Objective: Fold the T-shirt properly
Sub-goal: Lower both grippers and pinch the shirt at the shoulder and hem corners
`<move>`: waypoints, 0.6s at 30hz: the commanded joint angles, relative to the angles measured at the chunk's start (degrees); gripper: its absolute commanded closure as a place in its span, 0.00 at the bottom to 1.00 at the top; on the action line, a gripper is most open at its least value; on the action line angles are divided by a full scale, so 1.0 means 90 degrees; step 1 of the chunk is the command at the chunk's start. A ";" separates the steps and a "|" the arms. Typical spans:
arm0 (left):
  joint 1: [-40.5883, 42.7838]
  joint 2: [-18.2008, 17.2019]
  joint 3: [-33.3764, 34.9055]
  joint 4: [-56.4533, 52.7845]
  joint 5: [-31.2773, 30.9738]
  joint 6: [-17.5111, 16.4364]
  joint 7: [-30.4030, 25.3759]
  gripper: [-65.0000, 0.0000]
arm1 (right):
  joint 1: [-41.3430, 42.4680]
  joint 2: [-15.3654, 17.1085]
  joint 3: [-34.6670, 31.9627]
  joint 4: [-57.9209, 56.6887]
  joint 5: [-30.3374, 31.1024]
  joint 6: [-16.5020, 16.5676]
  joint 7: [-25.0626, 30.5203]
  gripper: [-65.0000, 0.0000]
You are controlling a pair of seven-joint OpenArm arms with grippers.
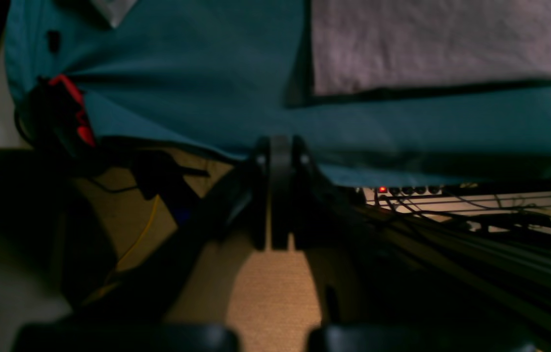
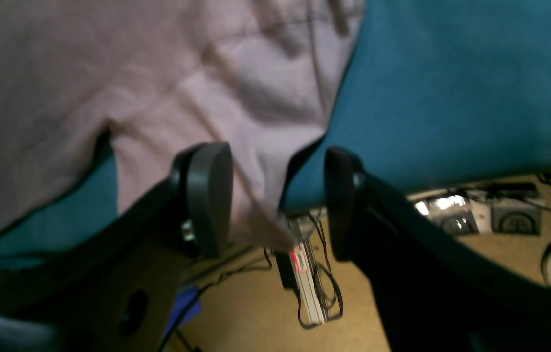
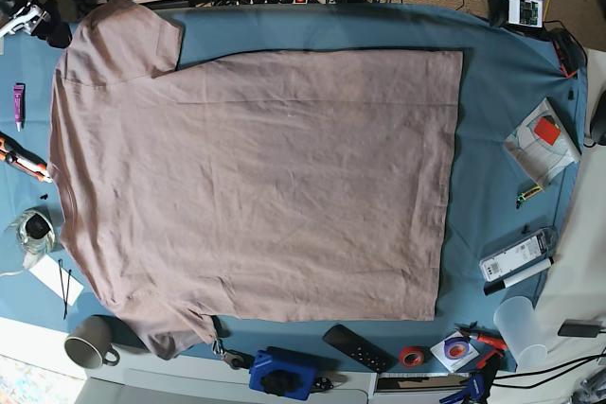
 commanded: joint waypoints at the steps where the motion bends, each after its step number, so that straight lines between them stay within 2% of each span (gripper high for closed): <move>1: 0.0066 -0.0015 -0.0017 0.0114 -0.0017 0.0007 -0.0143 1.00 | -0.0032 0.0151 -0.0007 -0.0002 0.0134 0.0028 0.0097 0.54; 10: -0.0141 -0.0017 -0.0017 0.0114 -0.0017 0.0007 -0.0143 1.00 | -0.0005 0.0102 -0.0952 -0.0163 0.0219 0.0028 0.0102 0.54; 18: -0.0323 -0.0017 -0.0017 0.0112 -0.0019 0.0007 -0.0148 1.00 | 0.0158 -0.0333 -0.1059 -0.0163 0.0202 0.0028 -0.0022 0.54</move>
